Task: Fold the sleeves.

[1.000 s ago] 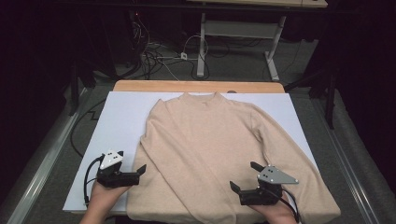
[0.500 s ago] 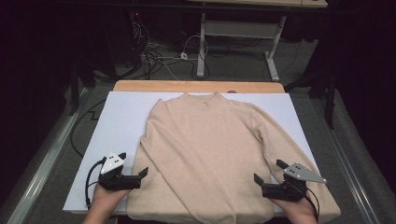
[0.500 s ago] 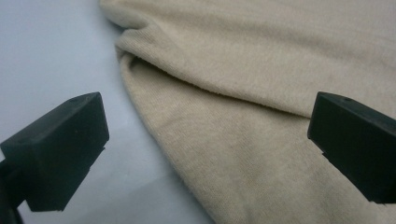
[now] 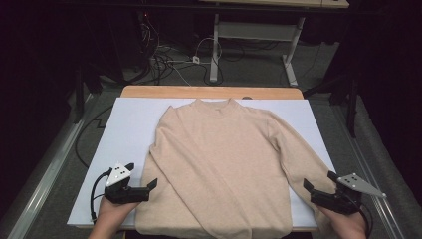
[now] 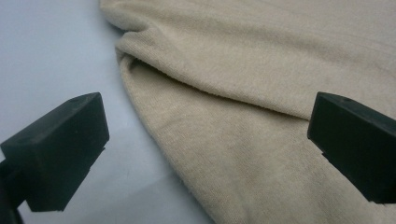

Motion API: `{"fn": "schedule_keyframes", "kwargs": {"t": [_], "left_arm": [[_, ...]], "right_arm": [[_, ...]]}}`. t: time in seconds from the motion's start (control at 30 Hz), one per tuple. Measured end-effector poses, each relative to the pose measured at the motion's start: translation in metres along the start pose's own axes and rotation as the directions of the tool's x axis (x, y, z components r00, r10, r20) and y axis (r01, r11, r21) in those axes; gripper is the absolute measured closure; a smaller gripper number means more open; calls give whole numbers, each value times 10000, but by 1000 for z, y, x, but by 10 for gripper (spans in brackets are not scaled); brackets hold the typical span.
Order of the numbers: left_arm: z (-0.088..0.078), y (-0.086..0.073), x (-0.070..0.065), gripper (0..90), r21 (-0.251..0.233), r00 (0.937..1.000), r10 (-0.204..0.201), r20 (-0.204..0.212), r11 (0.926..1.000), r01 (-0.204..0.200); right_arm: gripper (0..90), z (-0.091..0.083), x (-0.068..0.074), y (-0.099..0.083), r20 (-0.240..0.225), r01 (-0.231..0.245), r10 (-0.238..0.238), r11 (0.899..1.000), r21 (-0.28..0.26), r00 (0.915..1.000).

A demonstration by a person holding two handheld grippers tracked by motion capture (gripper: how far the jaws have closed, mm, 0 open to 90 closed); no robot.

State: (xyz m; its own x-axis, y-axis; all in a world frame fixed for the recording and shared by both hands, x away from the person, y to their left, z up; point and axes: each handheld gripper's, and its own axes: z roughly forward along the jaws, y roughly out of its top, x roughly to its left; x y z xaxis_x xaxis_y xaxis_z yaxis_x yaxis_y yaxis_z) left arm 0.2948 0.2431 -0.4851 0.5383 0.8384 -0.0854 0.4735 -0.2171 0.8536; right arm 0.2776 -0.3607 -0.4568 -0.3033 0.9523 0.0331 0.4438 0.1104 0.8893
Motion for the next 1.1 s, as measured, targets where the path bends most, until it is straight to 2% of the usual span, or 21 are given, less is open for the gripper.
{"fn": "schedule_keyframes", "kwargs": {"t": [0.2,0.27,0.43,0.6,0.8,1.1], "left_arm": [[1,0,0,0,70,10000,26,23,10000,-27],[1,0,0,0,65,10000,-15,46,10000,14],[1,0,0,0,62,10000,26,30,10000,-26],[1,1,-1,0,122,9999,115,18,9999,-115],[1,0,-1,0,96,9999,126,22,9999,-126],[1,0,-1,0,91,9999,109,10,9999,-109]], "right_arm": [[276,-9,-31,-7,373,-517,501,9977,441,9980],[301,-11,-40,-10,710,-624,578,9960,643,9958],[378,-13,-56,-19,1029,-882,781,9913,975,9916],[438,-12,-58,-21,1131,-855,704,9872,1345,9911],[466,-5,-54,-21,1283,-566,315,9789,1965,9912],[691,-5,-54,-22,851,-519,359,9797,1938,9957]]}}
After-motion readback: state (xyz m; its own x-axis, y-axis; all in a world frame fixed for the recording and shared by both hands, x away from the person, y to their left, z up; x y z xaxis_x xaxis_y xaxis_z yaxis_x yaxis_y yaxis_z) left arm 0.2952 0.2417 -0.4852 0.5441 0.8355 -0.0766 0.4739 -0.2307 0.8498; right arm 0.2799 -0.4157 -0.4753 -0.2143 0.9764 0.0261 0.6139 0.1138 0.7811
